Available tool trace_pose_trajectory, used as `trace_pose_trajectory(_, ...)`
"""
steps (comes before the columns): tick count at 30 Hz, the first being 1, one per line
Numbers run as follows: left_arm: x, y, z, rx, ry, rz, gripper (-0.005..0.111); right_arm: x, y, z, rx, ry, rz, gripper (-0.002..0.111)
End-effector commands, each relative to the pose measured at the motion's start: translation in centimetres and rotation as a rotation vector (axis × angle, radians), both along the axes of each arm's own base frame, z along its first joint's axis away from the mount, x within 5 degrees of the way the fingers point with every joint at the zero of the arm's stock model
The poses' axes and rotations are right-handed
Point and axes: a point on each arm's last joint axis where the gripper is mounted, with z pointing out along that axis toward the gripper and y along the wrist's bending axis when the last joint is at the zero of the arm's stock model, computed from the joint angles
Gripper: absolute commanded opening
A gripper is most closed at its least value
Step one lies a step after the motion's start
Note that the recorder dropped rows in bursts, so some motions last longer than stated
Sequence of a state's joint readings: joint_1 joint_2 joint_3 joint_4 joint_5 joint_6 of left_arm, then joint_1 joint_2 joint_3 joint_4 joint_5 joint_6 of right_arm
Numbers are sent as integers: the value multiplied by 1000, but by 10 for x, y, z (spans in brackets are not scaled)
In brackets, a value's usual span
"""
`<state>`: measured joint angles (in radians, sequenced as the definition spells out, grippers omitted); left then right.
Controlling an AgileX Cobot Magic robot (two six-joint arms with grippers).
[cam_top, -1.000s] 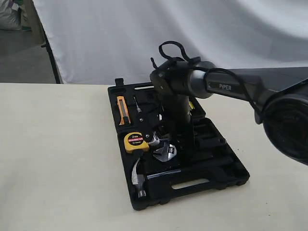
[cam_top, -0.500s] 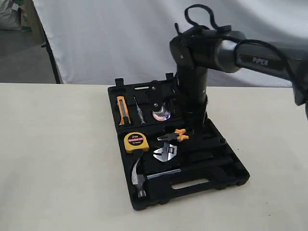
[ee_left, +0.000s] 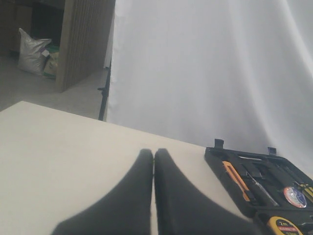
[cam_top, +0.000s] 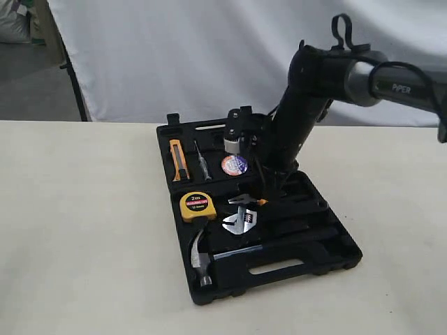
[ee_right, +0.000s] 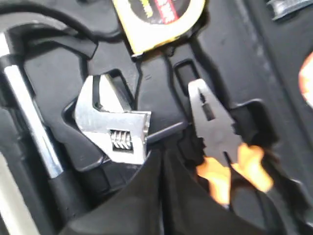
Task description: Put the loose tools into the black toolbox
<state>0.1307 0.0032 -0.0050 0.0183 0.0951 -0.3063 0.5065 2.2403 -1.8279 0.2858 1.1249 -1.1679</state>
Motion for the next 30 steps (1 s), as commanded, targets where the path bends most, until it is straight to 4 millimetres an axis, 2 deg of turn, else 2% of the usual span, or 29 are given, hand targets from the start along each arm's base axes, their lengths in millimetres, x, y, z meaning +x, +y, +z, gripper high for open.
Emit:
trace_pose_trajectory(1, -1, 1, 2, 2, -13, 26, 1, -3, 4, -45, -55, 103, 46, 0)
trace_pose_trajectory(5, -1, 1, 2, 2, -13, 26, 1, -10, 12, -71, -118, 136, 95, 0)
trace_pose_trajectory(8, -1, 1, 2, 2, -13, 26, 1, -10, 15, -72, -148, 106, 96, 0)
trace_pose_trajectory(12, -1, 1, 2, 2, -13, 26, 1, -6, 14, -55, -159, 33, 55, 0)
trace_pose_trajectory(19, -1, 1, 2, 2, -13, 26, 1, -5, 15, -1, -66, -91, -20, 0)
trace_pose_trajectory(22, -1, 1, 2, 2, -13, 26, 1, -8, 17, 8, -29, -84, -31, 0)
trace_pose_trajectory(30, -1, 1, 2, 2, -13, 26, 1, -11, 18, 6, -20, -43, -35, 0)
